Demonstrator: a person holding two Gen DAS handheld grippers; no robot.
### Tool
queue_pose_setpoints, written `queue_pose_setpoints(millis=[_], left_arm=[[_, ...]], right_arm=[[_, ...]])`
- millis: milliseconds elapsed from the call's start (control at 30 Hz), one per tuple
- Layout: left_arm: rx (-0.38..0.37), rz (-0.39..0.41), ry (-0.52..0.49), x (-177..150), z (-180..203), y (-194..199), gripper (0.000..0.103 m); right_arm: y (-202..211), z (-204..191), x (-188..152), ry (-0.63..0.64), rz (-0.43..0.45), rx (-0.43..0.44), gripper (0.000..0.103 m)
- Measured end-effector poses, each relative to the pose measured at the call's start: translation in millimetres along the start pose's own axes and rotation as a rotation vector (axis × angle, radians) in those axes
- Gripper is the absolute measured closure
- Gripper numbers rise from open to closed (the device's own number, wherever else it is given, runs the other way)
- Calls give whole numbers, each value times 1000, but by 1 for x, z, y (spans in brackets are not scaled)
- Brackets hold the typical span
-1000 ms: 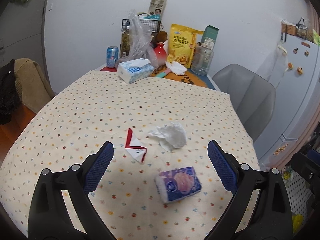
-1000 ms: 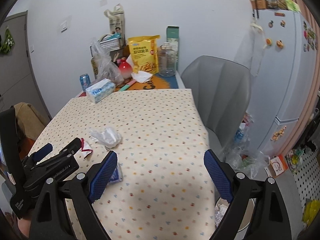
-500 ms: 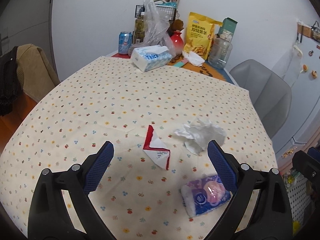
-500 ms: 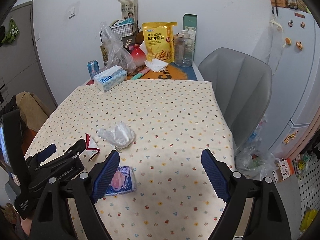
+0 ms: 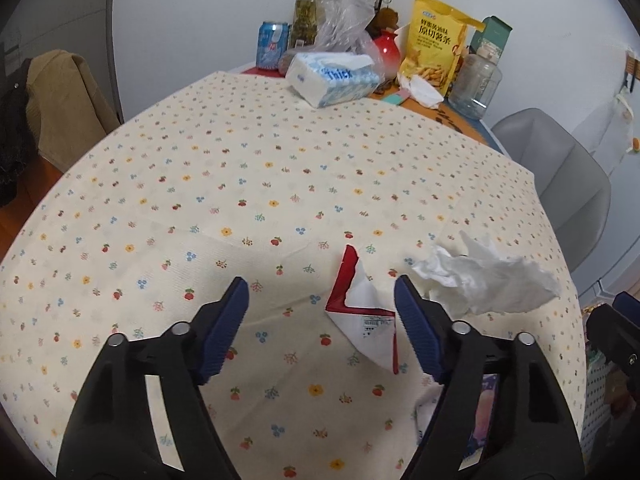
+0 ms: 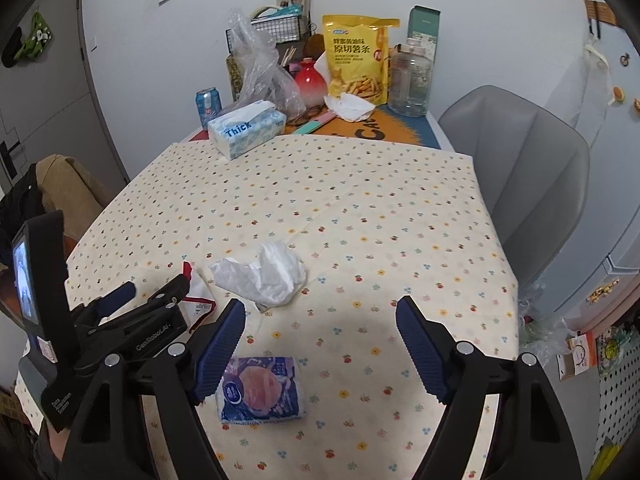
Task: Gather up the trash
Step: 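Grasp the red-and-white wrapper with the left tool while the right tool grasps the white plastic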
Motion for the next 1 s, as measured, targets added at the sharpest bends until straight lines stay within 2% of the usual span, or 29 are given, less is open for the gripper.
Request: queue_pose_setpoints(millis=[233, 300, 400, 433, 467, 567, 633, 700, 800, 867, 967, 1000], left_arm=[[-12, -40, 1, 1, 2, -22, 34], [-13, -50, -3, 3, 4, -27, 39], [-9, -49, -18, 4, 6, -30, 57], [-10, -49, -20, 5, 6, -31, 73], [-12, -53, -19, 5, 5, -32, 85], [-21, -50, -15, 6, 3, -31, 95], [-18, -45, -13, 6, 2, -28, 99], [-14, -40, -5, 7, -2, -26, 99], [-7, -36, 0, 7, -6, -21, 100], [-3, -32, -1, 7, -8, -18, 100], [2, -22, -6, 7, -9, -13, 100], [0, -19, -9, 8, -8, -11, 101]], right_arm=[[-21, -13, 3, 31, -44, 36, 39], [-27, -16, 4, 38, -57, 48, 43], [-36, -18, 5, 39, -79, 59, 50], [-38, -19, 5, 39, -85, 64, 52], [-40, -20, 4, 41, -90, 68, 53], [-42, -26, 3, 57, -97, 84, 56], [-43, -31, 2, 70, -99, 91, 57], [-45, -35, 3, 78, -101, 96, 60], [-47, -39, 6, 77, -108, 110, 73], [-46, -42, 7, 84, -107, 117, 88], [-44, -43, 7, 86, -103, 121, 99], [-41, -42, 6, 86, -97, 120, 99]])
Point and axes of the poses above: each gripper's, at about its wrist camera, not at the fingertips, and y roughly against the way its jaws point, z to its right, x to its top, the point moved 1 cm from there along -y, roughly the way its jaws point, and after that the axes turned 3 degrees about -y, right-handed, at the moved point
